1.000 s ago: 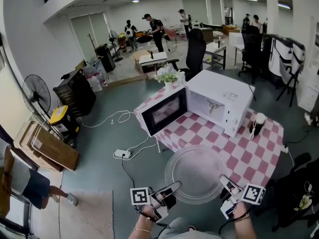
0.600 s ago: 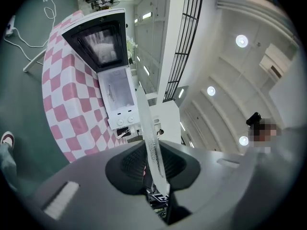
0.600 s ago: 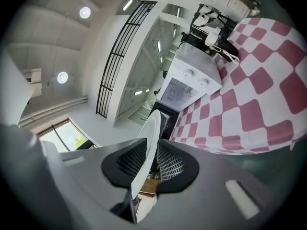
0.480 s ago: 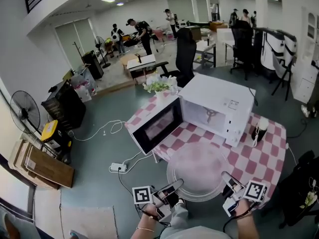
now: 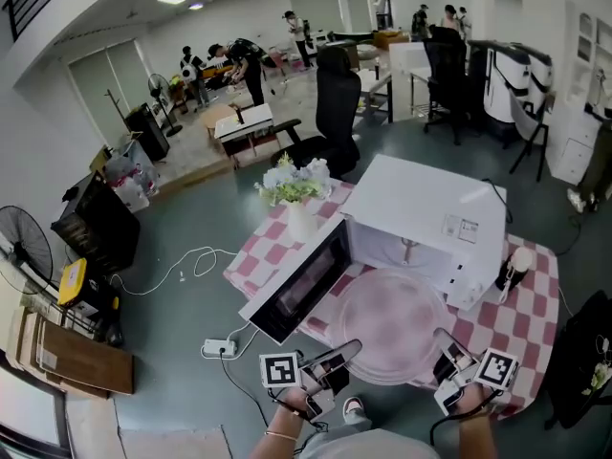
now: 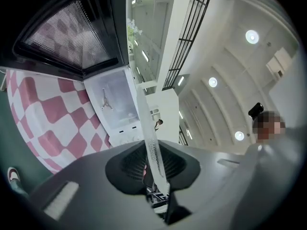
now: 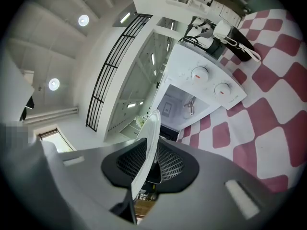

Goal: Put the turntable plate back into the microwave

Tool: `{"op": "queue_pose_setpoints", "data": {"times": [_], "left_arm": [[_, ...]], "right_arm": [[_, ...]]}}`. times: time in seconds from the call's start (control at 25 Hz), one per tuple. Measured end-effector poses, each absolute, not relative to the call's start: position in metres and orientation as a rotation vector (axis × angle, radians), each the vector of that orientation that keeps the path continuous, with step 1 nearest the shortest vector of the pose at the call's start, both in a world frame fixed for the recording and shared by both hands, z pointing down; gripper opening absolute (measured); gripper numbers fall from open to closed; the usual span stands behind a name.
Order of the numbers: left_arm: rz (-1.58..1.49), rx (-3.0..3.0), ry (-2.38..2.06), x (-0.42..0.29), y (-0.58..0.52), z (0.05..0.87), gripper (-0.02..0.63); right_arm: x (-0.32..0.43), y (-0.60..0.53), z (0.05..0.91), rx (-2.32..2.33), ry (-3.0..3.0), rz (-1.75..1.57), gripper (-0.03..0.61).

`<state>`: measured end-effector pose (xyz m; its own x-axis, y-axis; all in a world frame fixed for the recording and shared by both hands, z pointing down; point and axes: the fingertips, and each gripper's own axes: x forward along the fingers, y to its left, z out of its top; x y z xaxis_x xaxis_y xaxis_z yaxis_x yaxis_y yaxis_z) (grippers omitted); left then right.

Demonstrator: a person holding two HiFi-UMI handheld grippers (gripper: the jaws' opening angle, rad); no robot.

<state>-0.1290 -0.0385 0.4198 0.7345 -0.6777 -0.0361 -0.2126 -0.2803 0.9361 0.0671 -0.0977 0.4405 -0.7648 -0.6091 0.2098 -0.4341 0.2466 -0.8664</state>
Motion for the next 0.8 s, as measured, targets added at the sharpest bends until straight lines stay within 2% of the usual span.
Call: {"op": "queue_pose_setpoints", "data": {"times": [0.2,0.36,0.48,0.6,0.8], "left_arm": [[-0.525,1.820,-0.622,-0.141,-0.068,0.434,0.049],[-0.555,1.768,-0.578,-0.140,-0.080,0.450,0.048],[-0.608,1.724,-0.562,-0.137,-0.087,0.462,0.043],[-0.664,1.681,-0.562,-0.136,-0.096,0.471,0.038],[-0.667,1.642,-0.580,-0.139,-0.110,0.493,0.037]], "right_arm": [[0.040,-0.122,0.428,-0.864,2.387,-1.407,0.077],[0.062,-0.122,0.469,-1.174,2.238,-1.633,0.077],[0.049,-0.138,0.457,-1.015,2.330,-1.522,0.077],[0.059,-0.145,0.479,-1.156,2.244,-1.636,0.075],[0.038,-0.169,0.478,-0.981,2.274,-1.528,0.075]]}}
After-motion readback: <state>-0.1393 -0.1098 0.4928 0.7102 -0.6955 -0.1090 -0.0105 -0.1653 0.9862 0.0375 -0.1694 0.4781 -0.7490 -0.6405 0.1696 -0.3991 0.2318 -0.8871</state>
